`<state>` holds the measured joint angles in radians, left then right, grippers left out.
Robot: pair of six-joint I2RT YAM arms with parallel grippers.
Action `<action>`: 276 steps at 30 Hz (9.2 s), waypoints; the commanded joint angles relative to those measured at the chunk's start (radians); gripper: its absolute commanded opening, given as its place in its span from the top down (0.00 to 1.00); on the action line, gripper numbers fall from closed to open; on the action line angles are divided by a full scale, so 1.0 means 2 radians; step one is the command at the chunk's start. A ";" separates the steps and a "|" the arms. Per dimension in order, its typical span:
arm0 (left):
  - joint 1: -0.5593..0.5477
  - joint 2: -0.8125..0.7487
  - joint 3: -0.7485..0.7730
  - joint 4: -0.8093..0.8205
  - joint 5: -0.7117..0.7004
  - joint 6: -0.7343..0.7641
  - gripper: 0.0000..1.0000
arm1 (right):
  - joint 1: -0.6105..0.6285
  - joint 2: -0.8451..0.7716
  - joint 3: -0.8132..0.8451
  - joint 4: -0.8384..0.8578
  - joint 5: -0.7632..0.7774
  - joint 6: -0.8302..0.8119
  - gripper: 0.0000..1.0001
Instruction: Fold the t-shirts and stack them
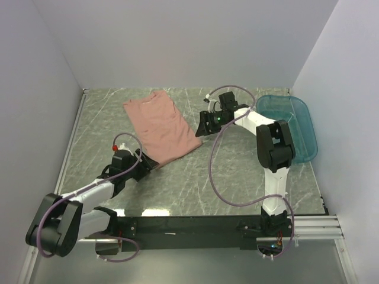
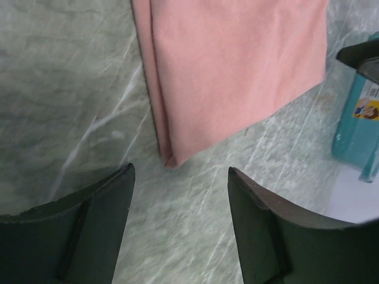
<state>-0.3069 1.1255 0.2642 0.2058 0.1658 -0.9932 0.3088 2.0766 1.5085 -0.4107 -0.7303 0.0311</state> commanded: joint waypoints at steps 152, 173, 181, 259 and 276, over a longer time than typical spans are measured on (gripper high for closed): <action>-0.352 -0.131 0.096 -0.133 -0.081 0.683 0.03 | 0.034 -0.477 -0.367 -0.023 -0.040 -0.546 0.24; -0.413 -0.094 0.085 -0.127 -0.082 0.698 0.03 | 0.034 -0.481 -0.368 -0.025 -0.042 -0.552 0.24; -0.432 -0.074 0.084 -0.125 -0.097 0.700 0.03 | 0.034 -0.481 -0.370 -0.025 -0.042 -0.553 0.24; -0.324 0.035 0.067 -0.120 -0.130 0.734 0.63 | 0.195 -0.317 -0.435 0.123 0.167 -0.716 0.38; -0.324 0.019 0.069 -0.123 -0.110 0.732 0.91 | 0.216 -0.286 -0.423 0.116 0.206 -0.721 0.71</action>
<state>-0.9562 1.1877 0.3988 -0.0284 -0.0902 0.4808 0.7315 1.4765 0.6518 -0.1646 -0.3500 -1.4120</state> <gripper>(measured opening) 0.114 0.314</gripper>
